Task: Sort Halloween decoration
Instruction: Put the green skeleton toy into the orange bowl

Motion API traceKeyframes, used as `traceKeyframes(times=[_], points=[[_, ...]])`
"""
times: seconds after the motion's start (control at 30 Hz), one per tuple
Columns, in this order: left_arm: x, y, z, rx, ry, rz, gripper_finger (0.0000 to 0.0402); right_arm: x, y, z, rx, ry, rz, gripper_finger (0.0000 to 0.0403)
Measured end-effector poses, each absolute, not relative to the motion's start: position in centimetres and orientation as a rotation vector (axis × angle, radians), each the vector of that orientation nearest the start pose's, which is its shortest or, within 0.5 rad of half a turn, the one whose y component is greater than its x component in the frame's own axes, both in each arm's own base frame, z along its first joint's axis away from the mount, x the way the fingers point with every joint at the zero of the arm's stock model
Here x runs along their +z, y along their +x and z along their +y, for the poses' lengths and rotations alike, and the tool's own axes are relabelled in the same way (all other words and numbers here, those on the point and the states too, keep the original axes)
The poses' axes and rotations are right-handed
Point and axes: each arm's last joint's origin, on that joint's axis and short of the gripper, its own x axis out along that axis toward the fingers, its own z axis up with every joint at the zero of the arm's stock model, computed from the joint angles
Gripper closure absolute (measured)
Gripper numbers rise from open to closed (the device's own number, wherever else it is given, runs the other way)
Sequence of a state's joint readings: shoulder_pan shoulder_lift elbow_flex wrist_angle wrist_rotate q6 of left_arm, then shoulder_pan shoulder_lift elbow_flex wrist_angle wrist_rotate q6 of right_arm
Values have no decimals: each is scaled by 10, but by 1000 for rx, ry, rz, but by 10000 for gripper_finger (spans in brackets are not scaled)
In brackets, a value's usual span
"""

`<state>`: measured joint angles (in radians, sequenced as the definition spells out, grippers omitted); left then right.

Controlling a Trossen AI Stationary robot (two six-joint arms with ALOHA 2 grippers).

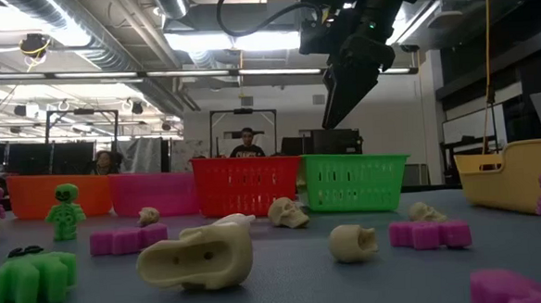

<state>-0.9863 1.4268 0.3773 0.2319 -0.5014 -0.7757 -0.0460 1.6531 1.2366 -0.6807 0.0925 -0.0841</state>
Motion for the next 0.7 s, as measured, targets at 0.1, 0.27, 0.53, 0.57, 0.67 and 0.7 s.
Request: traceKeyframes(times=[0.1,0.27,0.53,0.57,0.67,0.7], points=[[119,134,-174,-157,-185,680,359,236,334,-18,-78,-101,1102,219],[130,136,-169,-51,-189,558,359,236,334,-18,-78,-101,1102,219],[155,145,-150,127,2,363,359,236,334,-18,-78,-101,1101,219],[158,146,-146,146,21,348,359,236,334,-18,-78,-101,1101,219],[166,151,-136,197,58,326,359,236,334,-18,-78,-101,1100,219],[168,153,-133,214,65,324,359,236,334,-18,-78,-101,1100,219]])
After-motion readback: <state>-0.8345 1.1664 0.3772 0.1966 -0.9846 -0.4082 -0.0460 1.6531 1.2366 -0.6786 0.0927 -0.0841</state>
